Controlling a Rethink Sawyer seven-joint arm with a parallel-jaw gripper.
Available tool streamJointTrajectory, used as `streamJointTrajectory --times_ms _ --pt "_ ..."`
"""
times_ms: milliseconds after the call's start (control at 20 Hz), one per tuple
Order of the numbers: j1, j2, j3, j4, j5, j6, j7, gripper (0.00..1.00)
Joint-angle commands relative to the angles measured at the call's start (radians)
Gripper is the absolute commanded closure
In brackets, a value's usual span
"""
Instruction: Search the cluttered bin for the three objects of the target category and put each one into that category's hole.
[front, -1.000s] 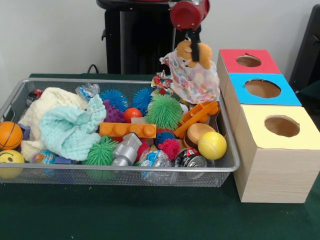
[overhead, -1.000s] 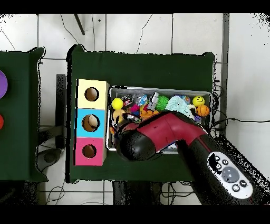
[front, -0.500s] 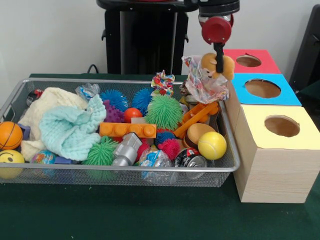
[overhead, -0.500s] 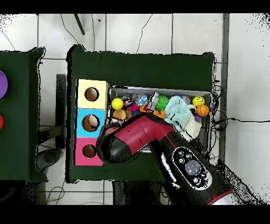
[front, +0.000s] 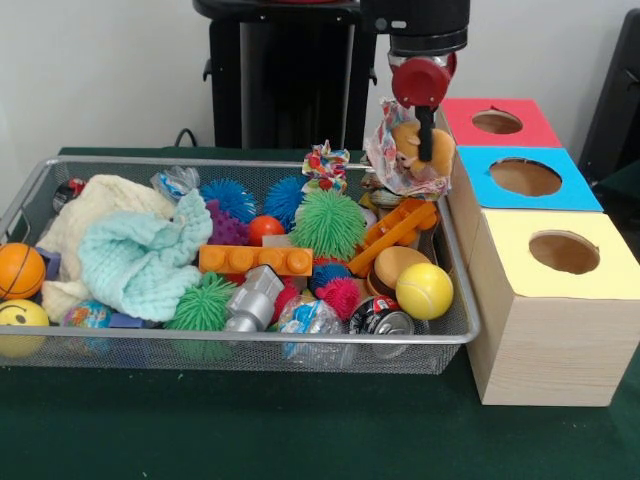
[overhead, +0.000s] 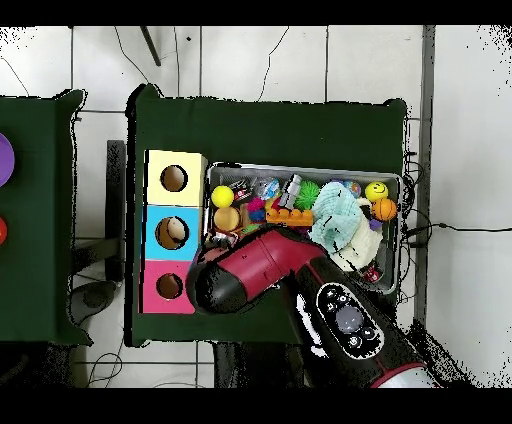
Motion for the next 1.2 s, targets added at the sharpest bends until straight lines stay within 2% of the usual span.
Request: streamJointTrajectory --times_ms 50,400,700,800,1100,1200 --pt "0.023 0.033 -0.124 -0.033 -0.007 -0.036 0.232 1.0" --pt "0.048 0.034 -0.11 0.047 0.076 -0.058 0.242 1.0" --pt "0.131 0.066 -0.153 0.004 0.088 -0.112 0.276 1.0" --pt "0.118 0.055 -0.112 0.014 0.126 -0.122 0.249 1.0" --pt "0.071 -0.004 -0.008 0.049 0.27 -0.05 0.197 1.0" --pt "0.04 -0.023 0.056 0.054 0.302 -0.058 0.155 1.0"
